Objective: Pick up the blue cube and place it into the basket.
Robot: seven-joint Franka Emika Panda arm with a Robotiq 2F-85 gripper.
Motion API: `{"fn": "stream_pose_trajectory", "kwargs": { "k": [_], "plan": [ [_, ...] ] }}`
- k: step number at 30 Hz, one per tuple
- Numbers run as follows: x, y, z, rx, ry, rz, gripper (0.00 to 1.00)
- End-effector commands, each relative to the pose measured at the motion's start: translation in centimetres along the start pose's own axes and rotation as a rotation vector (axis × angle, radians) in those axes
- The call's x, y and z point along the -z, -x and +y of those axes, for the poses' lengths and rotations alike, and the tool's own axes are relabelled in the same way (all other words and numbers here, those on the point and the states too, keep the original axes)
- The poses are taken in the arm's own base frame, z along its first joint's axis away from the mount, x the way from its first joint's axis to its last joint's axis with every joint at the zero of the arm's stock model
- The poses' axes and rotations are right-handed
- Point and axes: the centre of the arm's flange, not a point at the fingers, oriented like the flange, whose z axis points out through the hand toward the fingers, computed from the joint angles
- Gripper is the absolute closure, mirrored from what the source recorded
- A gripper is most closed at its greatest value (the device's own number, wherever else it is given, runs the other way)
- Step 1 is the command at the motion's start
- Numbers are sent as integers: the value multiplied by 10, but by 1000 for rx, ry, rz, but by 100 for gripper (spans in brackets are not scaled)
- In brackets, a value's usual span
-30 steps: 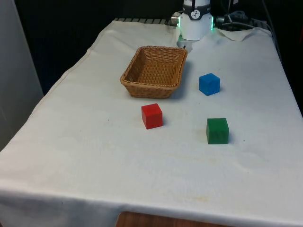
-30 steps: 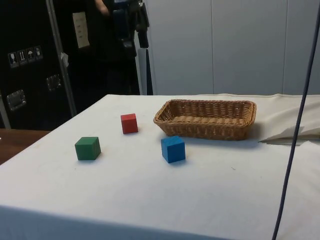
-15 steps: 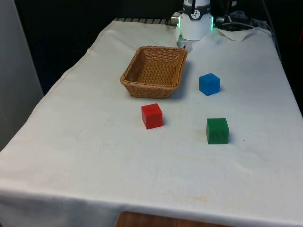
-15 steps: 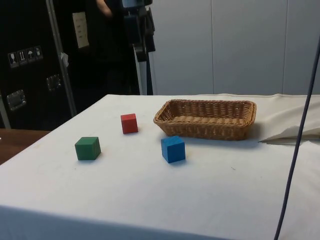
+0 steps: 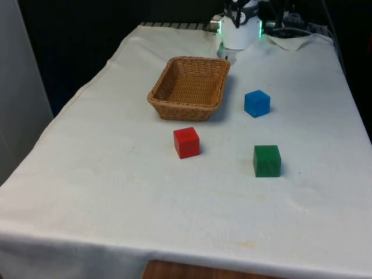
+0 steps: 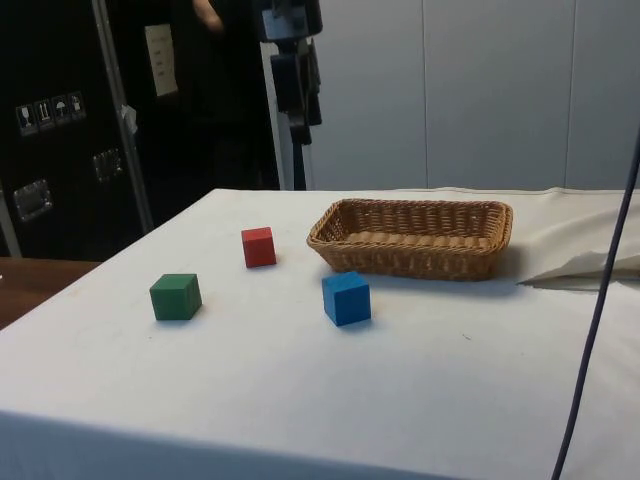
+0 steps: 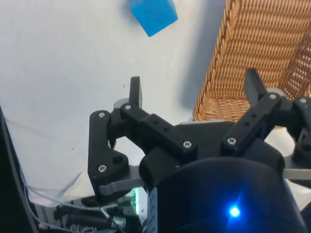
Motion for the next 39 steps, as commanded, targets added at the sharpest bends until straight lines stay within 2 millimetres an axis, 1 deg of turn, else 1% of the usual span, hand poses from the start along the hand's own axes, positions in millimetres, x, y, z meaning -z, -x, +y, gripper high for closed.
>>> {"fn": "stream_pose_trajectory", "kwargs": {
  "k": [1, 8, 10, 20, 21, 24, 25, 31, 34, 39],
  "plan": [
    [0, 2, -1, 5, -6, 17, 0],
    [-12, 6, -3, 23, -9, 42, 0],
    [-19, 9, -4, 33, -11, 54, 0],
    [-42, 20, -8, 68, -23, 85, 0],
    [-47, 22, -9, 78, -28, 89, 0],
    [-48, 22, -7, 77, -21, 81, 0],
    [-54, 25, -10, 92, -35, 96, 0],
    [-70, 32, -12, 130, -52, 105, 0],
    [-73, 33, -10, 137, -48, 97, 0],
    [-84, 36, -13, 165, -62, 119, 0]
  ]
}}
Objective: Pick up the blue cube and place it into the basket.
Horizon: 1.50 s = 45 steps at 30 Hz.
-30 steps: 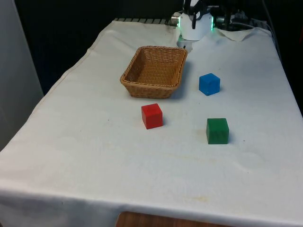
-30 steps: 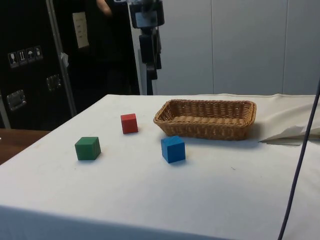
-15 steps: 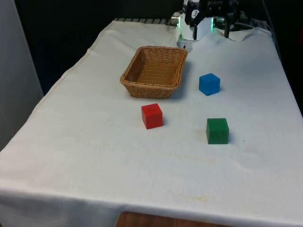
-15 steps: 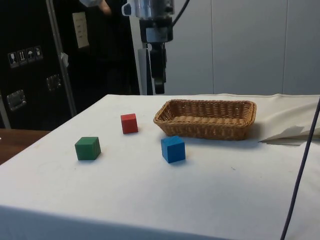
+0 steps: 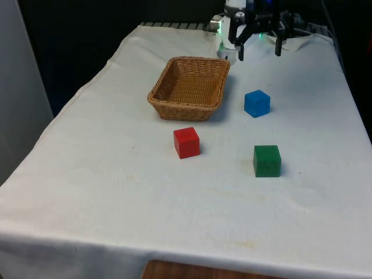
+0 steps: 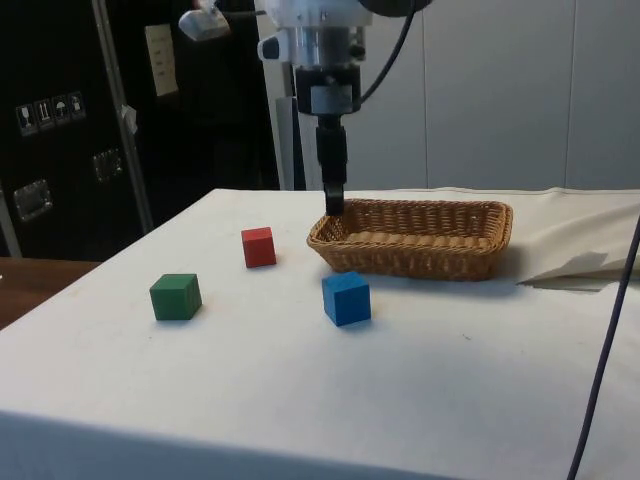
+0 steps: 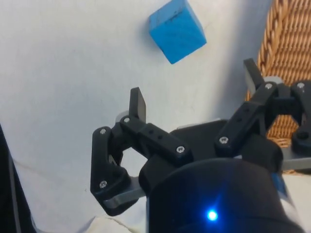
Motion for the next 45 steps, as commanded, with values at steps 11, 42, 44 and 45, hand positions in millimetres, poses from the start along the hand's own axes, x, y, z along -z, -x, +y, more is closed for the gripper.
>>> {"fn": "stream_pose_trajectory", "kwargs": {
  "k": [11, 42, 44, 45],
  "plan": [
    [-25, 9, -5, 60, -1, 45, 0],
    [-113, 18, -3, 152, -3, 53, 0],
    [-117, 18, -3, 158, -2, 52, 0],
    [-118, 18, -2, 160, -2, 52, 0]
  ]
}}
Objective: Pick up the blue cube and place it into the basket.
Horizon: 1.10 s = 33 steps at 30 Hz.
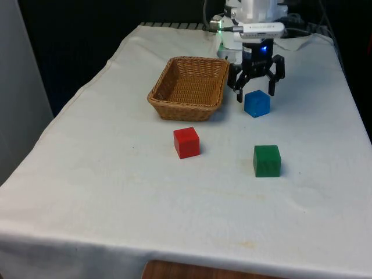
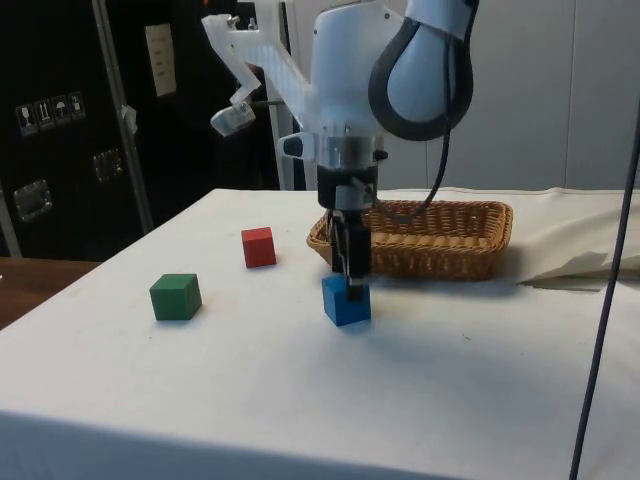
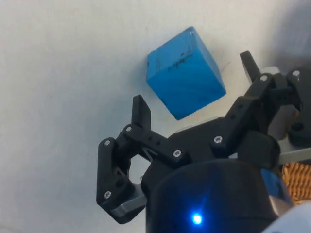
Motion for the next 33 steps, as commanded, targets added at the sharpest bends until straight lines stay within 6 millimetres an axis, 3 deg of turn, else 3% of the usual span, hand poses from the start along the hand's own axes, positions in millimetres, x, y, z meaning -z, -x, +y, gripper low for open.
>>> {"fn": "stream_pose_trajectory", "kwargs": {
  "k": [1, 19, 20, 21, 22, 23, 28, 33],
  "plan": [
    [-3, 0, 0, 8, 1, 7, 0],
    [-25, 5, 2, 52, -3, -3, 2],
    [-24, 5, 1, 50, -7, -11, 9],
    [-26, 5, 2, 53, -3, -3, 9],
    [-26, 5, 2, 54, -3, -3, 19],
    [-27, 5, 2, 56, -4, -3, 42],
    [-28, 5, 2, 59, -5, -4, 97],
    [-28, 5, 2, 60, -4, -3, 100]
  ]
}}
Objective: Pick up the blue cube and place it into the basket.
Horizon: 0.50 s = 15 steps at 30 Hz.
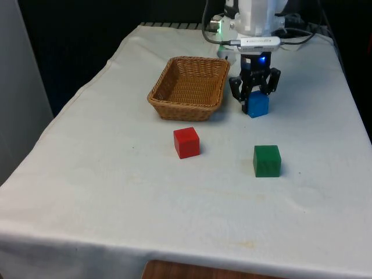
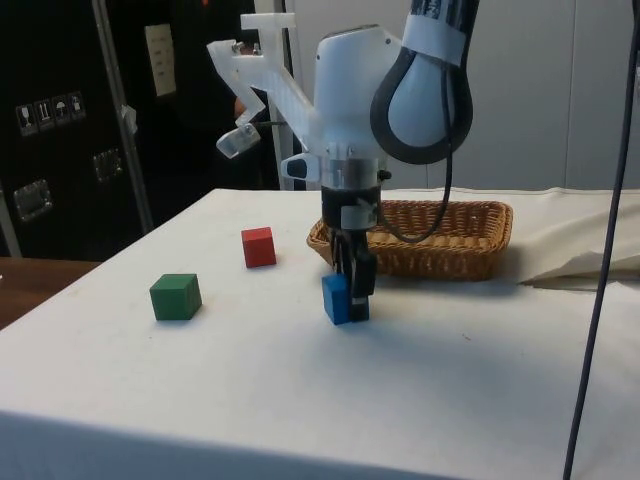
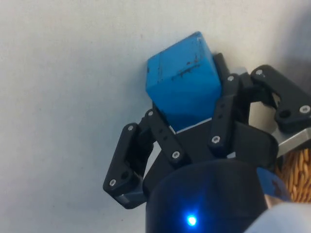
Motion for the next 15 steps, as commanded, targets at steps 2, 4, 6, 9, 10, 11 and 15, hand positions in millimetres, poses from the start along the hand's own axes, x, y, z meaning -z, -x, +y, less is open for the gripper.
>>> {"fn": "stream_pose_trajectory", "kwargs": {
  "k": [2, 4, 6, 9, 10, 11, 15],
  "plan": [
    [-1, 0, 1, 3, 4, 8, 99],
    [0, -1, 1, 2, 4, 8, 99],
    [1, -1, 0, 2, 3, 8, 99],
    [9, -3, 0, -4, 2, 13, 99],
    [11, -3, 1, -8, 1, 13, 99],
    [14, -3, 2, -9, 3, 16, 99],
    [25, -4, 3, -17, 4, 17, 99]
  ]
}}
